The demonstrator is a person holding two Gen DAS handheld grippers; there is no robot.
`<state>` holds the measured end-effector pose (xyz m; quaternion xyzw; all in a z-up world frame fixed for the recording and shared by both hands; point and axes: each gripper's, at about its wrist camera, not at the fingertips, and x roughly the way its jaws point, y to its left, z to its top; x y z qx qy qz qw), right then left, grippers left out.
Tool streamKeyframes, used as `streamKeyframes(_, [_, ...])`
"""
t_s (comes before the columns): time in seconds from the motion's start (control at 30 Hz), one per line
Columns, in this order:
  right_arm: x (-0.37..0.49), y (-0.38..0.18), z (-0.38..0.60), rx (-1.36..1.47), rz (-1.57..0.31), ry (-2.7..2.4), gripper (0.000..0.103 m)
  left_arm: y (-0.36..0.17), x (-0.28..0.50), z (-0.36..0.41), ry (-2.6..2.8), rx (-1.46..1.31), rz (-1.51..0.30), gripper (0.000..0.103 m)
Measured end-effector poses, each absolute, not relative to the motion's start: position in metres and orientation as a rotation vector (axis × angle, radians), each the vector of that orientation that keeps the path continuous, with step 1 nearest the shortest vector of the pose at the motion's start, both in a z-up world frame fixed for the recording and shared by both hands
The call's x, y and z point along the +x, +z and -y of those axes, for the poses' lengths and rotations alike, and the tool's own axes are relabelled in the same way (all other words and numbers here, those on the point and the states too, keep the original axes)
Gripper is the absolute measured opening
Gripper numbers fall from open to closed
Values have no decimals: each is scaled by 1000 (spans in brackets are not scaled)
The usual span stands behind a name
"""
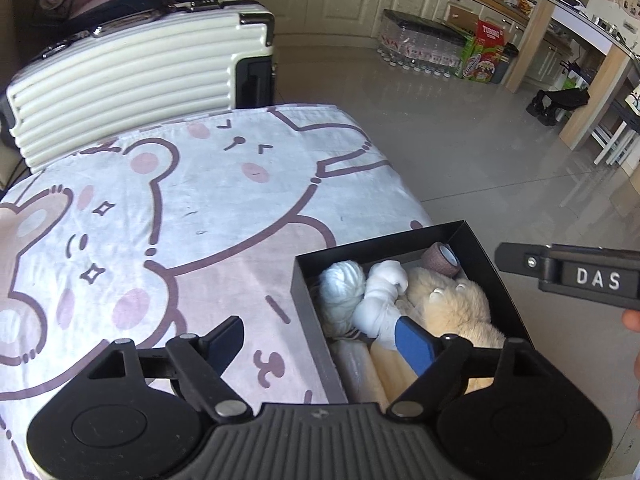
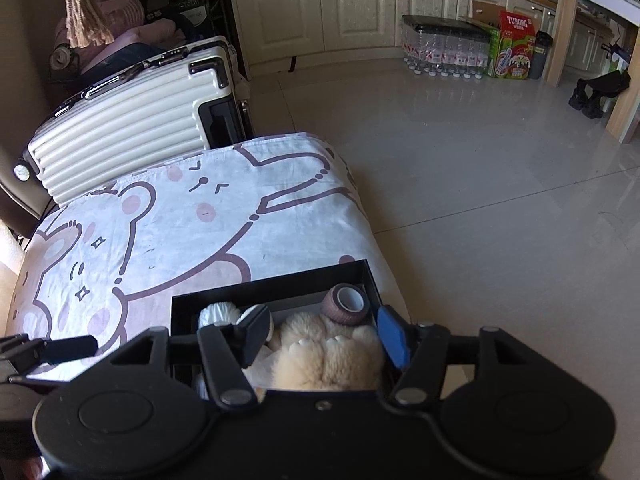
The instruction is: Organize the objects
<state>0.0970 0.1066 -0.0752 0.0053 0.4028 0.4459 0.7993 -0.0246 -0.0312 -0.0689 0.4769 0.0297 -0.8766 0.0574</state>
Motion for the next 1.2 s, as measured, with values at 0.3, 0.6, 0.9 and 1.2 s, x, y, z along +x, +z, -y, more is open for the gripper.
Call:
streamKeyframes(0.3, [73, -61, -71, -12, -825, 944, 72, -42, 12, 29, -2647, 1381, -111, 93])
streamKeyframes(0.6, [59, -54, -37, -15, -804, 904, 81, -24, 41, 30, -2616, 1324, -82, 98])
streamKeyframes(0.9, [52, -52, -17, -23, -774, 883, 96, -12, 56, 32, -2568, 1265, -52, 103])
streamKeyframes(1.2, [46, -51, -9, -49, -762, 882, 103, -8, 61, 27, -2555, 1257, -38, 103])
